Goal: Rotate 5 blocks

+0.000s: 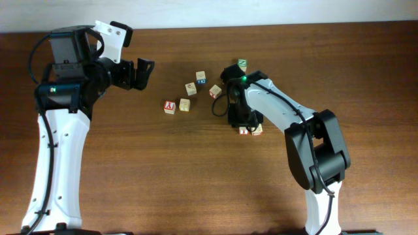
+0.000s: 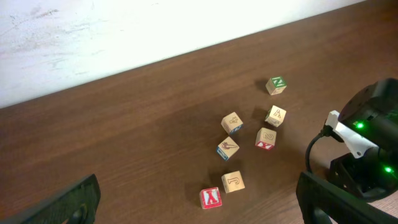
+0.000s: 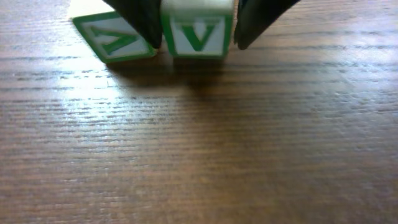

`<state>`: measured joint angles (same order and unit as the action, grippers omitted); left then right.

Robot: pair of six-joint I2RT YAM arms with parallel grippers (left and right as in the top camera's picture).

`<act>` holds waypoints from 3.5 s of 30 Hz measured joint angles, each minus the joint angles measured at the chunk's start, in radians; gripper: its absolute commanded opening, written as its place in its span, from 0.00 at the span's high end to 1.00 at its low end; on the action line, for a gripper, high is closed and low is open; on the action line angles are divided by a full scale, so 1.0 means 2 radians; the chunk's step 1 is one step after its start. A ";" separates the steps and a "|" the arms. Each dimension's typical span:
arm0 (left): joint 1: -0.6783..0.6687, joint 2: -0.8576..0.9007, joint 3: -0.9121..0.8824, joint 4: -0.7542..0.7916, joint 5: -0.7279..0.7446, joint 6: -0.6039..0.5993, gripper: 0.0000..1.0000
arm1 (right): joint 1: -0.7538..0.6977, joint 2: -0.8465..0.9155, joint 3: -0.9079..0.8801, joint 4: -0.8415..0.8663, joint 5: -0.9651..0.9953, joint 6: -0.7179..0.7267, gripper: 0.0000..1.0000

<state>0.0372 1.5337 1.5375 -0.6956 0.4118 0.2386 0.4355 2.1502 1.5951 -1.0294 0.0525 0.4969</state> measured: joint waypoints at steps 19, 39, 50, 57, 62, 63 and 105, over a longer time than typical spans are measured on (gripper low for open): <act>0.000 0.000 0.000 0.000 0.000 0.000 0.01 | 0.005 0.000 0.115 0.144 -0.027 -0.071 0.48; 0.000 0.000 0.000 0.000 0.000 0.000 0.01 | 0.018 0.093 0.115 0.202 -0.026 0.135 0.60; 0.000 0.000 0.000 0.000 0.000 0.000 0.01 | 0.018 0.092 0.119 0.186 -0.043 0.050 0.68; 0.000 0.000 0.000 0.000 0.000 0.000 0.01 | 0.018 0.064 0.120 0.039 -0.074 -0.006 0.67; 0.000 0.000 0.000 0.000 0.000 0.000 0.01 | 0.019 0.051 0.115 -0.040 -0.080 -0.012 0.67; 0.000 0.000 0.000 0.000 0.000 0.000 0.01 | 0.020 0.051 0.109 -0.042 -0.084 -0.010 0.67; 0.000 0.000 0.000 0.000 0.000 0.000 0.01 | -0.027 0.114 0.194 0.124 -0.039 0.111 0.35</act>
<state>0.0372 1.5337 1.5379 -0.6956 0.4118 0.2382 0.3813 2.3775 1.9839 -0.7807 -0.0254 0.7185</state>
